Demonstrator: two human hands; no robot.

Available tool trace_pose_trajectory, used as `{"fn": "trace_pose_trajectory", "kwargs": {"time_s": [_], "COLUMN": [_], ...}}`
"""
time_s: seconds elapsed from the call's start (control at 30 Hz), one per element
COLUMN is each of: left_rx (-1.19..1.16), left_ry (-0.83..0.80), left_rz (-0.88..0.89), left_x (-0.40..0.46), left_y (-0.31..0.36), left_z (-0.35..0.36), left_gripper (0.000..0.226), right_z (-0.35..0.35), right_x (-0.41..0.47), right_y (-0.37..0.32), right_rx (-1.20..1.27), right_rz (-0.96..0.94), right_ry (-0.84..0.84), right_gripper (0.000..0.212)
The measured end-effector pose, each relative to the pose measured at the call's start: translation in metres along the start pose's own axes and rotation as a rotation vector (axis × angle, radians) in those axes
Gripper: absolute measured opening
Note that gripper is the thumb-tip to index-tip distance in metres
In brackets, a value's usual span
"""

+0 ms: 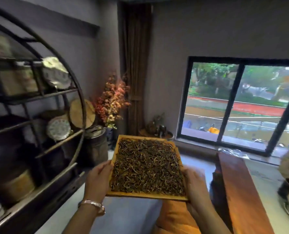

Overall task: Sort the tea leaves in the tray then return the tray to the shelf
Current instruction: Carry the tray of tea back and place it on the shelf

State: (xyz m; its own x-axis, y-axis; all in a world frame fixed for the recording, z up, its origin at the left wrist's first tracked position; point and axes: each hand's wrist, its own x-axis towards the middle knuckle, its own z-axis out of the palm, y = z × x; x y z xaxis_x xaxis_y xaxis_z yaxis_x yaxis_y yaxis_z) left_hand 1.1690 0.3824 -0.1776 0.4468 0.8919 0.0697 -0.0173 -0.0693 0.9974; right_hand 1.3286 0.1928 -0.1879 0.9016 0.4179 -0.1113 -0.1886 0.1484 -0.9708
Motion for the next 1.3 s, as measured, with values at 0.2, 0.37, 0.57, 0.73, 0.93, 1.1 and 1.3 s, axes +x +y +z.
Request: {"fn": "trace_pose_trajectory", "kwargs": {"time_s": [0.2, 0.37, 0.57, 0.73, 0.93, 1.1, 1.3], "left_rx": [-0.01, 0.028, 0.057, 0.07, 0.123, 0.066, 0.024], "left_ry": [0.296, 0.525, 0.729, 0.89, 1.075, 1.204, 1.338], "left_rz": [-0.035, 0.034, 0.006, -0.015, -0.027, -0.06, -0.112], "left_x": [0.03, 0.045, 0.048, 0.05, 0.075, 0.12, 0.168], "left_y": [0.0, 0.005, 0.0, -0.011, -0.031, -0.054, -0.081], "left_z": [-0.145, -0.26, -0.388, -0.472, -0.551, -0.615, -0.68], "left_gripper": [0.019, 0.027, 0.016, 0.018, 0.019, 0.016, 0.013], "right_z": [0.159, 0.288, 0.426, 0.523, 0.64, 0.739, 0.839], "right_x": [-0.007, -0.026, -0.067, -0.093, -0.104, -0.1, -0.099], "right_y": [0.021, 0.05, 0.084, 0.115, 0.158, 0.194, 0.227], "right_rx": [-0.009, -0.041, -0.122, -0.173, -0.212, -0.249, -0.312], "right_rz": [0.102, 0.116, 0.24, 0.264, 0.301, 0.214, 0.15], "right_ry": [-0.343, -0.512, -0.718, -0.87, -1.005, -1.105, -1.215], "right_gripper": [0.024, 0.025, 0.028, 0.032, 0.028, 0.025, 0.033]}}
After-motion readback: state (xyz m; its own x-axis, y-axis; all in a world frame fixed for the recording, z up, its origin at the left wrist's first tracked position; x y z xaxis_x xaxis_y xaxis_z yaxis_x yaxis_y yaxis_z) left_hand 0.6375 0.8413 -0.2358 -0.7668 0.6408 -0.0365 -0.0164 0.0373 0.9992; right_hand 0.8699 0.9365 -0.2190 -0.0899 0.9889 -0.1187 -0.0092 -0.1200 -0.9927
